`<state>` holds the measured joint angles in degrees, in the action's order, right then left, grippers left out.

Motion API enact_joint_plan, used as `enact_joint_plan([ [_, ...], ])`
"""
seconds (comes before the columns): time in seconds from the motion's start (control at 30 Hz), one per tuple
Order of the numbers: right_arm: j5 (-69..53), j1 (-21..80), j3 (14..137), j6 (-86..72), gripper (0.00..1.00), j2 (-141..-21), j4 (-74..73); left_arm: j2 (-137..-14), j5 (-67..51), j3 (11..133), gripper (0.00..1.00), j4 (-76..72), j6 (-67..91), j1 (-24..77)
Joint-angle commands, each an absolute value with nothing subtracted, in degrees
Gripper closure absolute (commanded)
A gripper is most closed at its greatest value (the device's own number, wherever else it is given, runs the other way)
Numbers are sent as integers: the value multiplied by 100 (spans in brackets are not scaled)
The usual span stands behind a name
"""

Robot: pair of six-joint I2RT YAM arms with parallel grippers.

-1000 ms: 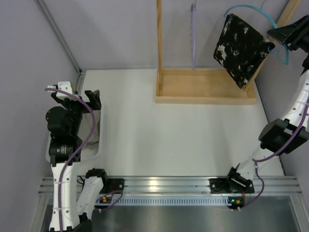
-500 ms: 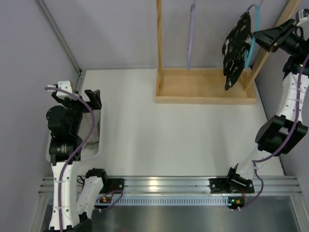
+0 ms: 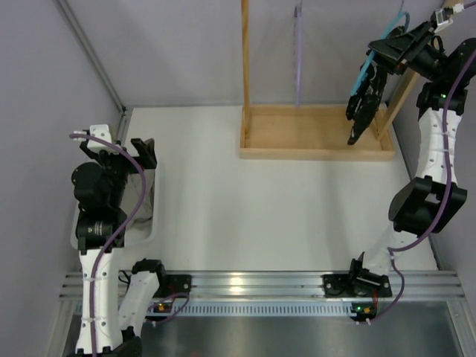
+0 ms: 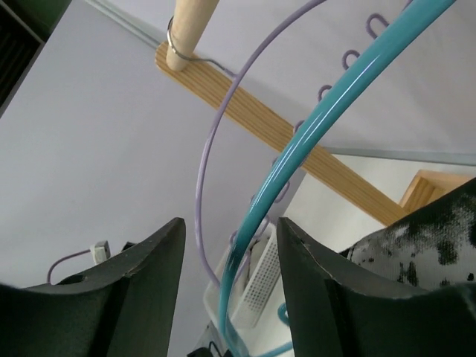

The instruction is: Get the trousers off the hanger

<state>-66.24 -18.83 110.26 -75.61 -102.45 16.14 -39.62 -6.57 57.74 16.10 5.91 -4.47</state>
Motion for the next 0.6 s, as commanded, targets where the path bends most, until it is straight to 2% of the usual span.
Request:
enact_joint_plan([
  [0.0, -5995, -1819, 11066, -7348, 46, -10055, 1424, -3964, -615, 5836, 1, 1564, 598, -475],
  [0.1, -5485, -1819, 10837, -7286, 41, -9879, 1406, -3964, -606, 5836, 1, 1564, 598, -475],
  [0.17, -5432, -1767, 10933, -7304, 45, -9957, 1415, -3964, -606, 5845, 1, 1556, 580, -475],
  [0.23, -5484, -1679, 10995, -7356, 55, -10019, 1406, -3946, -589, 5836, 1, 1564, 563, -475],
  [0.37, -5598, -1547, 10872, -7435, 63, -9985, 1704, -3911, -580, 5818, 1, 1582, 527, -475],
  [0.47, -5695, -1521, 10837, -7584, 82, -9967, 1994, -3885, -580, 5810, 2, 1582, 492, -475],
  [0.5, -5713, -1529, 10837, -7637, 93, -9967, 2082, -3876, -580, 5810, 2, 1582, 475, -475],
  [0.57, -5748, -1529, 10898, -7838, 100, -9949, 2406, -3867, -606, 5792, 2, 1582, 457, -466],
])
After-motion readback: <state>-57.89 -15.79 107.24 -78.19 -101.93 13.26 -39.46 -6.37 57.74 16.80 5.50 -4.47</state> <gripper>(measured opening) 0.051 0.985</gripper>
